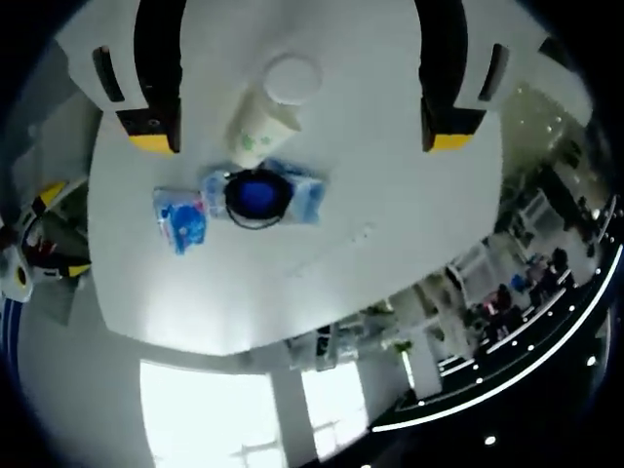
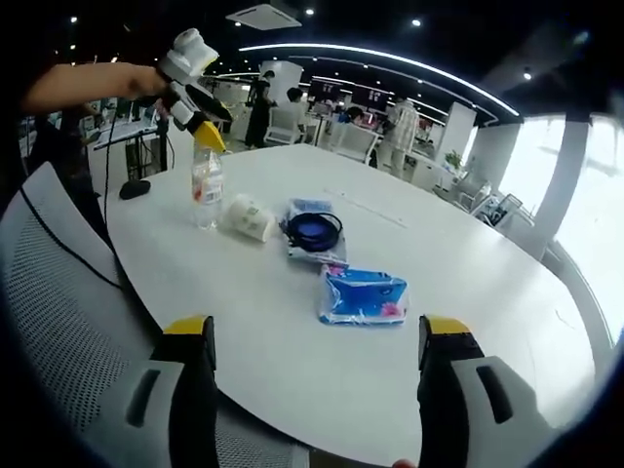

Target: Arrange the tabletop items into an orderly group along one side of the table until the central work area is clear of visible clutter.

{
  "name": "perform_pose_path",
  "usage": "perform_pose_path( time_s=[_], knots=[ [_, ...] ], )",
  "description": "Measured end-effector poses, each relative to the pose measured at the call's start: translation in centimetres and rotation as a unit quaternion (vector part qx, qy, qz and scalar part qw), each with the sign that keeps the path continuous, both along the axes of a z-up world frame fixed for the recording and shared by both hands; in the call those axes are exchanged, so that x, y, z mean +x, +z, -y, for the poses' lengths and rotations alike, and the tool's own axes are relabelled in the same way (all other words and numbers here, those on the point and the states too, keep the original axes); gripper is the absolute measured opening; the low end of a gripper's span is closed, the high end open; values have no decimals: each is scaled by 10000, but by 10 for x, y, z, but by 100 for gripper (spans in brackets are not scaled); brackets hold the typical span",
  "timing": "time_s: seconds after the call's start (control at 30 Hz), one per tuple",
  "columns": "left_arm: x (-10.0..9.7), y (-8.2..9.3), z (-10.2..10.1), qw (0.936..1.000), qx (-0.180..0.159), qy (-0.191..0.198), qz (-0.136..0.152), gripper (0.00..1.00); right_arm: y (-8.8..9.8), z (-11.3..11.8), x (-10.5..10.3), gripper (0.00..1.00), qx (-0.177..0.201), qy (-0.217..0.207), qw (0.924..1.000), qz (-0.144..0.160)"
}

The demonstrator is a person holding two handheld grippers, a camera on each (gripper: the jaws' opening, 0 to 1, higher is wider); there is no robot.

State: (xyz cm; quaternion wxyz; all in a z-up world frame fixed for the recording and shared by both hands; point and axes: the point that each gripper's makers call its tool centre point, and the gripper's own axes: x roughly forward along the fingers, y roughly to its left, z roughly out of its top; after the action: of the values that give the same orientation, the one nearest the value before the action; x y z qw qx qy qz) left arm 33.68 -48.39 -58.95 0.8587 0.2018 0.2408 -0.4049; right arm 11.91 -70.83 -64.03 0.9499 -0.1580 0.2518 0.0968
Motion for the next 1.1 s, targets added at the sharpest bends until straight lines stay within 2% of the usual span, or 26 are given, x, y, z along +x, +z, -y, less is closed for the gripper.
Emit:
perform_pose_path(
  time_s=[0.2,0.33,0.73,0.83,0.93,1.03,1.1],
  knots=[
    [5,10,-6,9985,-431,287,204,100,0,-1,0,89,104,-20,9999,-5],
    [4,8,-12,9975,-524,406,260,100,3,-2,1,91,222,-39,9997,62],
    [-6,-27,-20,9966,-524,628,-36,100,9,-3,4,94,465,-131,9985,241],
    [-9,-34,-21,9962,-555,663,-72,99,7,-2,3,94,404,-122,9989,179],
    [-12,-41,-21,9960,-544,693,-126,97,8,-2,3,93,404,-128,9989,202],
    [-19,-49,-19,9961,-543,629,-311,89,8,-2,3,92,366,-111,9991,193],
    [-19,-50,-18,9962,-553,619,-250,88,6,-1,2,91,296,-116,9994,148]
  ],
)
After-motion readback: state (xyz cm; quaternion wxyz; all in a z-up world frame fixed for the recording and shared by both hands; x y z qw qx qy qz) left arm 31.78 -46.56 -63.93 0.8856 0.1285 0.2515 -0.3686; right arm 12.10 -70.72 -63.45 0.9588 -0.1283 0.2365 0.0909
